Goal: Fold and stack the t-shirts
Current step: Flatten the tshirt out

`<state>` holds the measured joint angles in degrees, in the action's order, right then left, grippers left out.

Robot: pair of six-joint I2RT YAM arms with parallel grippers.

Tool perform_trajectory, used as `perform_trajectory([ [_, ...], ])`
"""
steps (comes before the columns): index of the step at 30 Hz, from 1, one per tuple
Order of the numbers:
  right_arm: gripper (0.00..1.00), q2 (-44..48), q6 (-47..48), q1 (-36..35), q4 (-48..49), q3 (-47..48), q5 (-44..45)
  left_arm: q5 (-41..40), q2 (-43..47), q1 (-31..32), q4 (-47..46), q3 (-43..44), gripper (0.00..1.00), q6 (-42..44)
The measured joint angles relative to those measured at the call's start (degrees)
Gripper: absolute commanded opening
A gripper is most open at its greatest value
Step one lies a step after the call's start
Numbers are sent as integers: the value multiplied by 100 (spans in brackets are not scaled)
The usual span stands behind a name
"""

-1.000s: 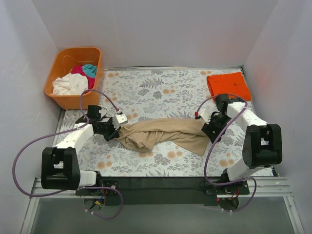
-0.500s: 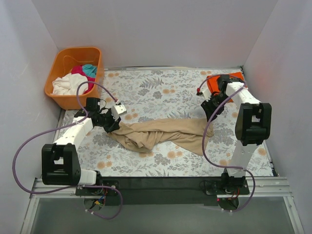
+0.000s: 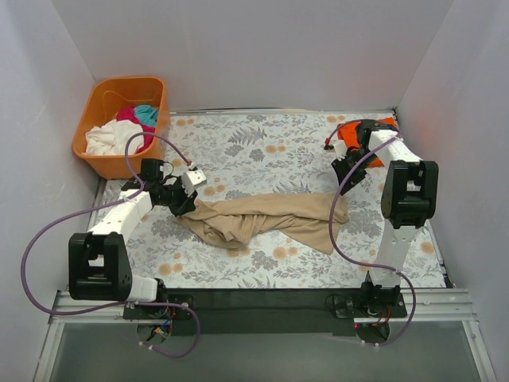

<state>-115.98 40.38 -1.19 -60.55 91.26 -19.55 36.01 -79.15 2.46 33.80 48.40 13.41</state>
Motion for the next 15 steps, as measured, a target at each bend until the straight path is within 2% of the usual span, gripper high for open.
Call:
perform_trajectory([
  [10, 32, -527, -131, -4, 9, 0, -13, -7, -26, 0, -59, 0, 22, -24],
  [15, 28, -557, -149, -4, 4, 0, -52, -22, -26, 0, -85, 0, 23, -31],
])
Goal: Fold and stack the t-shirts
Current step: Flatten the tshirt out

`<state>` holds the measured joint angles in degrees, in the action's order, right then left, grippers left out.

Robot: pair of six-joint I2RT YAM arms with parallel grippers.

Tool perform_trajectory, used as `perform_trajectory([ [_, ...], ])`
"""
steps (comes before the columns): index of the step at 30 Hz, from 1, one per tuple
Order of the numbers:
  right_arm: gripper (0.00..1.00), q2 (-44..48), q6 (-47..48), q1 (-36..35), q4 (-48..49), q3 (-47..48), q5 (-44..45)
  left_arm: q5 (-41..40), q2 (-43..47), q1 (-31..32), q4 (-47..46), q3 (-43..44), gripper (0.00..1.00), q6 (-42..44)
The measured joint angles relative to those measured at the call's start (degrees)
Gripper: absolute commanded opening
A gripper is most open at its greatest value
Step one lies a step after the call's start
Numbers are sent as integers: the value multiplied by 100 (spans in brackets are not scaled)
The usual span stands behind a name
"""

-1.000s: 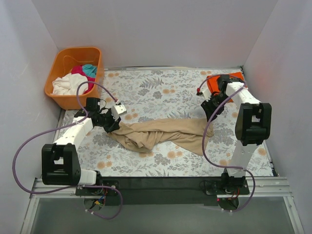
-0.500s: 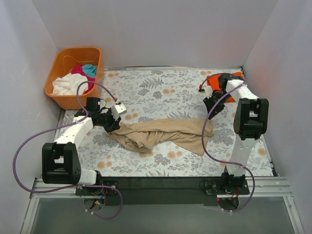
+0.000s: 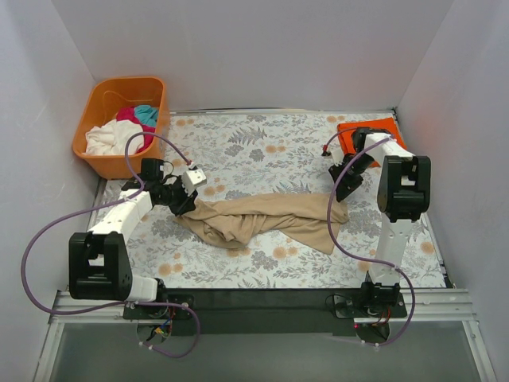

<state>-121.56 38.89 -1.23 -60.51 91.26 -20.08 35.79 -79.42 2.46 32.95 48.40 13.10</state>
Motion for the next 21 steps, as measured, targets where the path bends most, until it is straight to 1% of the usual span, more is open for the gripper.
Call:
perform_trajectory([
  [3, 16, 4, 22, 0, 17, -20, -37, -20, 0, 0, -9, 0, 23, -11],
  [4, 8, 13, 20, 0, 22, -42, -57, -31, 0, 0, -24, 0, 23, -48],
  [5, 4, 24, 26, 0, 22, -59, -72, -39, 0, -2, -44, 0, 23, -72],
  [6, 1, 55, 37, 0, 37, -111, -85, -48, 0, -9, -63, 2, 26, -125],
  [8, 1, 149, 39, 2, 24, -188, -98, -59, -2, -31, -87, 26, 28, -293],
  [10, 1, 275, 50, 2, -7, -240, -98, -57, -50, -87, -28, 190, 32, -511],
  [11, 1, 365, 59, 2, -4, -264, -98, -42, -114, -129, -7, 356, 33, -616],
  [12, 1, 455, 76, 2, -9, -286, -96, -24, -192, -190, 7, 551, 37, -717],
  [15, 1, 761, 164, 2, -70, -304, -87, 74, -356, -378, -2, 1014, 41, -914],
  [17, 1, 931, 212, -2, -85, -328, -87, 109, -404, -483, 2, 1176, 48, -994],
  [21, 1, 1193, 343, 0, -120, -542, -85, 236, -719, -496, 35, 1379, 52, -1231],
])
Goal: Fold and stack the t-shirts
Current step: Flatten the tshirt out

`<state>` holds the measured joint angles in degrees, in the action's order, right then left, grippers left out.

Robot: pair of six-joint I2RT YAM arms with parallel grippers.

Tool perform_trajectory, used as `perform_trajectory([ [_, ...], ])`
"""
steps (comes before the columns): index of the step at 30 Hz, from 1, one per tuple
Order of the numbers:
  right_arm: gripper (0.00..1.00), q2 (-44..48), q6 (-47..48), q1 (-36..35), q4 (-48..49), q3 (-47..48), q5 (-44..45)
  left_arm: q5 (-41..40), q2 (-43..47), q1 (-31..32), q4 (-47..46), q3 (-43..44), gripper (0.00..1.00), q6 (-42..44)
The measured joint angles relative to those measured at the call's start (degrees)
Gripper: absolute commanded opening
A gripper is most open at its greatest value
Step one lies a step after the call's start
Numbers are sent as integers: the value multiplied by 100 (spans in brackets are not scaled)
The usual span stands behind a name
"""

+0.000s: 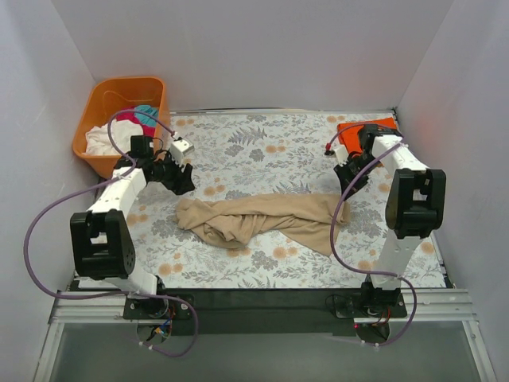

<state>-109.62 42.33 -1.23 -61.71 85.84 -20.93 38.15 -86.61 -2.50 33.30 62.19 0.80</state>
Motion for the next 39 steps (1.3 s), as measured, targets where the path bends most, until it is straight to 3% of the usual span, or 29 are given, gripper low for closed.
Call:
perform_trajectory([
  [9, 1, 378, 343, 0, -120, -780, 186, 144, -901, 105, 293, 138, 53, -431],
  [16, 1, 439, 417, 0, -133, -841, 190, 811, -1255, 164, 673, 258, 55, -782],
  [19, 1, 437, 415, 0, -133, -839, 190, 892, -1414, 256, 675, 267, 49, -1027],
  [22, 1, 435, 415, 0, -136, -828, 190, 922, -1585, 450, 702, 361, 29, -1207],
  [24, 1, 431, 415, 0, -146, -802, 190, 944, -1646, 553, 717, 435, 10, -1263],
  [26, 1, 424, 415, 0, -142, -761, 190, 1012, -1646, 671, 802, 540, 1, -1279],
  [39, 1, 415, 415, 0, -160, -643, 195, 964, -855, 2245, 885, 632, 0, -846],
])
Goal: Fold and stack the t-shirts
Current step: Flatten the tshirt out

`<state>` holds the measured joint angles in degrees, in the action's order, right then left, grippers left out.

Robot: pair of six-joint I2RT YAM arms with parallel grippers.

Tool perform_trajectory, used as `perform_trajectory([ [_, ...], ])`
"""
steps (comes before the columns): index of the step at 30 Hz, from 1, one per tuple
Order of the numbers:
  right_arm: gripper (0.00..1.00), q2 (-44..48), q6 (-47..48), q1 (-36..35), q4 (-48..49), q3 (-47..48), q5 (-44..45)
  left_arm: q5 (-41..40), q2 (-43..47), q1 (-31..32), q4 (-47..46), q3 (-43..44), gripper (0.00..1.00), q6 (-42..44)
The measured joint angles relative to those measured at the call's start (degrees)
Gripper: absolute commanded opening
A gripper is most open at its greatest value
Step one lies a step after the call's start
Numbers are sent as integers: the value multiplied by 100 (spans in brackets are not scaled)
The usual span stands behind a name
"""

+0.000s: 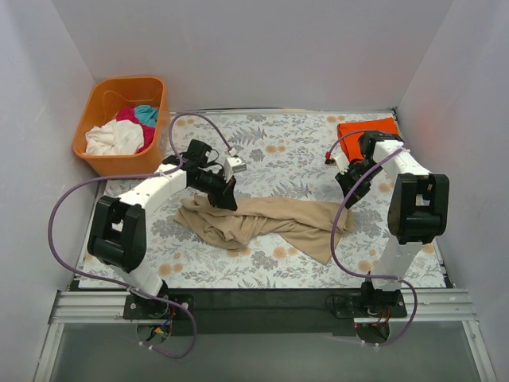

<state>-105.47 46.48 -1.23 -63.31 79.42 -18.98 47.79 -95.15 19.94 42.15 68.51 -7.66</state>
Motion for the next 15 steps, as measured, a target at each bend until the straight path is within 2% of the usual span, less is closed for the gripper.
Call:
perform_trajectory([
  [4, 1, -7, 0, 0, -31, 55, 2, -396, 321, 337, 83, -662, 0, 516],
  [9, 1, -114, 0, 0, -87, 118, -4, -754, 800, 710, 483, -1126, 46, 1082],
  [12, 1, -149, 0, 0, -120, 127, -2, -776, 1010, 693, 638, -1073, 52, 1086],
  [15, 1, -151, 4, 0, -131, 142, 0, -730, 1202, 236, 695, -817, 52, 1010],
])
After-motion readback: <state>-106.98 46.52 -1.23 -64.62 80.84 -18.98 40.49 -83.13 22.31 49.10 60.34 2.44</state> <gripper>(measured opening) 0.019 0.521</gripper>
